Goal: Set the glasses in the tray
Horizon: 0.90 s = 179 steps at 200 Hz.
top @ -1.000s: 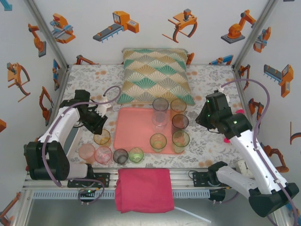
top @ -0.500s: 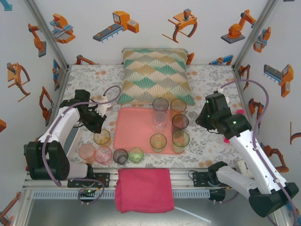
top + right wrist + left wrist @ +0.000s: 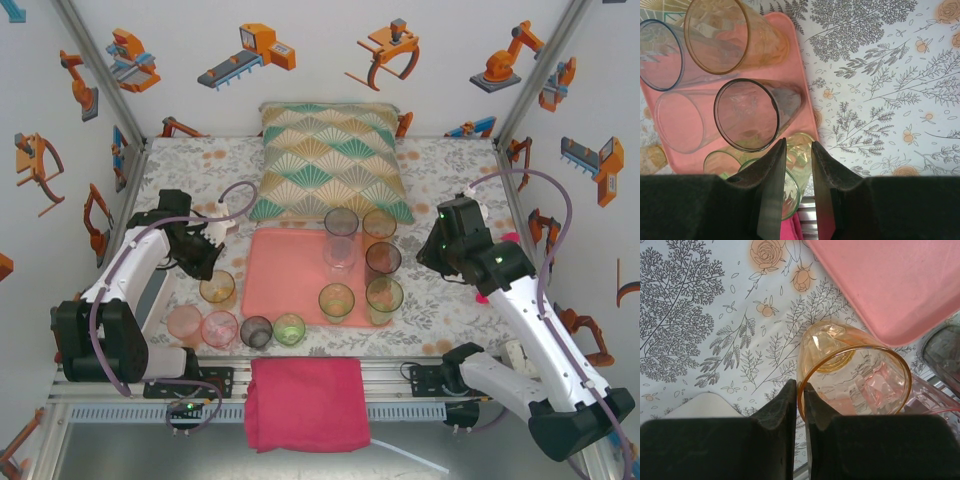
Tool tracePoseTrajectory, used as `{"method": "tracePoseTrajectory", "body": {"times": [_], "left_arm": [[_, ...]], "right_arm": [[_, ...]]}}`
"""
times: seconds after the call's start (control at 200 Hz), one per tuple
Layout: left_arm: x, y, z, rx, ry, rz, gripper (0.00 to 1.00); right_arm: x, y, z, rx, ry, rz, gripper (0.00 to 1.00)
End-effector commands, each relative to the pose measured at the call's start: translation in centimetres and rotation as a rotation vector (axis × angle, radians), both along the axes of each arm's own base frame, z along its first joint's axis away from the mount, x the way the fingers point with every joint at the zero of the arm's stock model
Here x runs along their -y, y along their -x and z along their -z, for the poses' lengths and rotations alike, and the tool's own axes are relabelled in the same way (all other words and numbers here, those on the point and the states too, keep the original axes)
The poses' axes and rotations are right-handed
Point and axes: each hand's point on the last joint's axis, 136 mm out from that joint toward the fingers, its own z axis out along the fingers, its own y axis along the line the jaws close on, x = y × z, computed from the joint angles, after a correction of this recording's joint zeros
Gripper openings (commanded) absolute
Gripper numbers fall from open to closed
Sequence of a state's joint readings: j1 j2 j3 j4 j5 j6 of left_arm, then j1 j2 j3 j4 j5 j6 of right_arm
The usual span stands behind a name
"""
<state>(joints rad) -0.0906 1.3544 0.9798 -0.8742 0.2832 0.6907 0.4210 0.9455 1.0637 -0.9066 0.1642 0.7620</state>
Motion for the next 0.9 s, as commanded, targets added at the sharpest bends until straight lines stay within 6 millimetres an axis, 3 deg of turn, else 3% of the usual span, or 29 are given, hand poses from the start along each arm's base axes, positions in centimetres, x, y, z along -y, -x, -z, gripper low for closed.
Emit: {"method": "tracePoseTrajectory", "body": {"times": [0.0,0.14,0.31,0.536,0.676,0.891], "left_arm": [[0.0,-0.6,-1.0,0.026,0.011,-0.011,0.13],[0.1,-0.7,-1.4,0.028,0.014,-0.014,0.06],[0.1,-1.0,-2.4,0.037,0.022,-0.032,0.07],[0.8,-1.9,-6.3,0.079,0.072,-0.07,0.07],[2.0,-2.8,-8.8,0.088,0.12,-0.075,0.07],[5.0,-4.9,-10.8,0.109,0.122,-0.033,0.07]], "right_arm": [[0.2,0.0,-0.6,0.029,-0.006,0.006,0.3],[0.3,-0.1,-0.5,0.028,-0.007,0.008,0.3],[0.2,-0.2,-0.4,0.023,-0.007,0.007,0.3],[0.3,-0.2,-0.6,0.031,-0.007,0.009,0.3],[0.4,-0.2,-0.9,0.041,-0.007,0.01,0.3],[0.6,-0.1,-0.9,0.039,-0.005,0.012,0.3]]}}
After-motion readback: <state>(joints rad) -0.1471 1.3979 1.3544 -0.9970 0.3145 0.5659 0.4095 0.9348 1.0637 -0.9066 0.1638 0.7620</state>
